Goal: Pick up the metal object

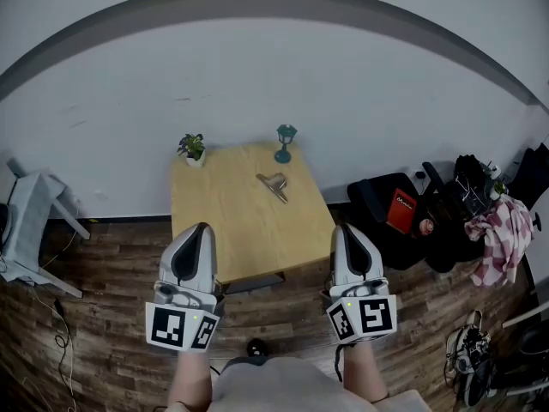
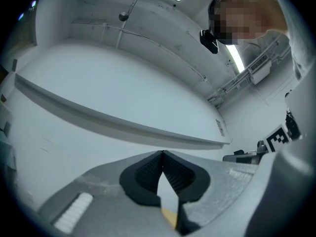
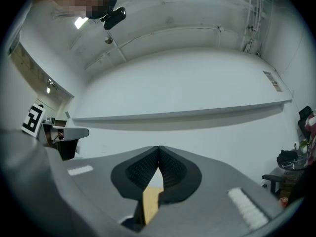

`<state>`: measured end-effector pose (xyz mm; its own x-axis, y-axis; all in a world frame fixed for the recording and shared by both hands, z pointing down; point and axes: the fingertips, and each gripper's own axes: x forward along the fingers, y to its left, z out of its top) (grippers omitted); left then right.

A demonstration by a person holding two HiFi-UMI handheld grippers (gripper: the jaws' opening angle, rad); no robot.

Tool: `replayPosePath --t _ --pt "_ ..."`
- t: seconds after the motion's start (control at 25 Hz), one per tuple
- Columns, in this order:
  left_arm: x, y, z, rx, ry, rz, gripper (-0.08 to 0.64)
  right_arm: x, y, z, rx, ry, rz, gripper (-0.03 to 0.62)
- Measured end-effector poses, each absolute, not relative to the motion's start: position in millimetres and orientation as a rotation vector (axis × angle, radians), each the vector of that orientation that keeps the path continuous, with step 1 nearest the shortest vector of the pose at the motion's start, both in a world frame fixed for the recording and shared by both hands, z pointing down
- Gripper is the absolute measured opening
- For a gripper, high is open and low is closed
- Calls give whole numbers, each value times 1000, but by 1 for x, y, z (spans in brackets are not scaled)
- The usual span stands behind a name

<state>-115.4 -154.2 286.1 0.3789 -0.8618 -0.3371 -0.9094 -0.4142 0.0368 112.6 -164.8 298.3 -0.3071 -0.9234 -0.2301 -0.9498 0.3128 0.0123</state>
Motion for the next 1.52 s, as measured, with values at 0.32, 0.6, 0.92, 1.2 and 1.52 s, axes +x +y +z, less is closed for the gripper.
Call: replayPosePath --t 0.32,0.6,0.92,1.2,1.52 --pt "-131 -198 290 -2511 1549 456 5 95 -198 299 -1762 2364 235 2" --pt "-137 -223 304 -2562 1543 457 5 91 -213 308 -1816 2366 216 2" --pt "-133 -253 311 -2566 1555 444 5 93 -246 313 -1813 2386 210 2" --pt "-129 -298 305 -2523 1593 441 5 98 -302 314 -1762 2413 185 2" --pt "-127 -353 301 -2456 1679 443 5 100 -378 315 -1689 2490 164 2"
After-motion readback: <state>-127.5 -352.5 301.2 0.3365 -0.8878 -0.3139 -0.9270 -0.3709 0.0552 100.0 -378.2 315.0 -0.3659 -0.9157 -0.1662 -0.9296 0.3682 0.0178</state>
